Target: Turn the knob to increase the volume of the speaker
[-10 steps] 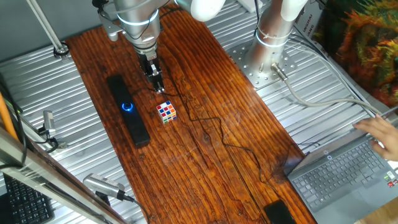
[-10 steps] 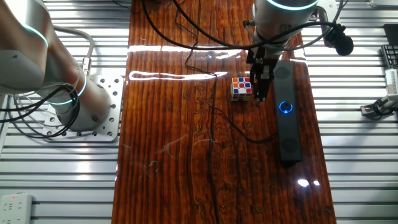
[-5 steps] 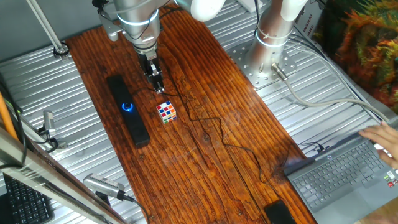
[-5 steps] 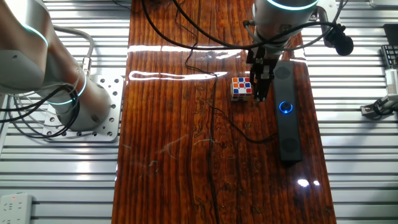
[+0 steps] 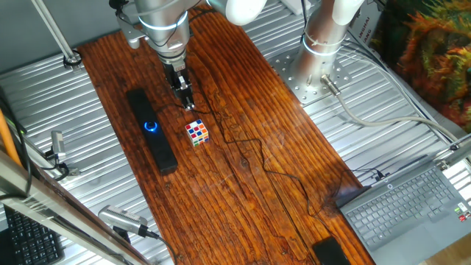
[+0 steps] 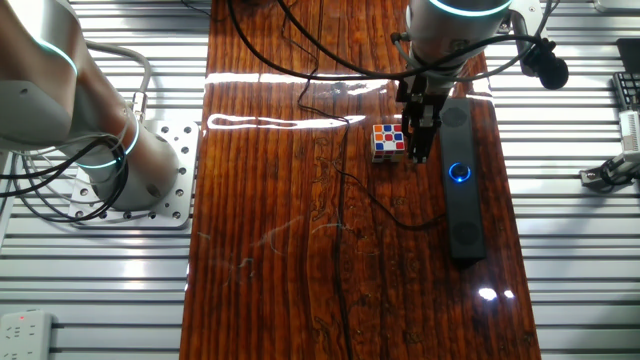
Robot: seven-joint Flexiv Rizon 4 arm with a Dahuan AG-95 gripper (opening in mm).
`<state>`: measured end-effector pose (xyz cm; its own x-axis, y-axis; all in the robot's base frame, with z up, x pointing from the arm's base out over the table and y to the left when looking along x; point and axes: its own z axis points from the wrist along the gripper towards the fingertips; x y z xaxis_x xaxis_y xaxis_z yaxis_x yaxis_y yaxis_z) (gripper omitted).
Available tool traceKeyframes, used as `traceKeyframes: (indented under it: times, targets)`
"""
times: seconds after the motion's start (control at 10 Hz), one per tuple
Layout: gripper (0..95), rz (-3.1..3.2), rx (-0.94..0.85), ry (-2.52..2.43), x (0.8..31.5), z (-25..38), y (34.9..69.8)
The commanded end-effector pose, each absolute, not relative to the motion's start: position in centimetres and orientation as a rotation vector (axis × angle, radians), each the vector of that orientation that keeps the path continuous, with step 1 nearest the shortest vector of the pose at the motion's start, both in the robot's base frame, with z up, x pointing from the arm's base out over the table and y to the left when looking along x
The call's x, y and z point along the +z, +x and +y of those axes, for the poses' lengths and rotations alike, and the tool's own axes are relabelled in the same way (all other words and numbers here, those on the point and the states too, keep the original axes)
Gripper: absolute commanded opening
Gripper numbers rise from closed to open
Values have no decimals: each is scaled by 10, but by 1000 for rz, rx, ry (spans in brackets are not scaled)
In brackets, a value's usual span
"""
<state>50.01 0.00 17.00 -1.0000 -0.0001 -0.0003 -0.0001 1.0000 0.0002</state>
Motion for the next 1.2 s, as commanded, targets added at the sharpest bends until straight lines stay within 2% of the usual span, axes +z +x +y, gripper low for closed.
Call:
traceKeyframes:
  times: [0.1, 1.2]
  targets:
    - [0, 3179, -63, -211, 171, 0, 500]
    - [0, 3174, -61, -193, 173, 2, 500]
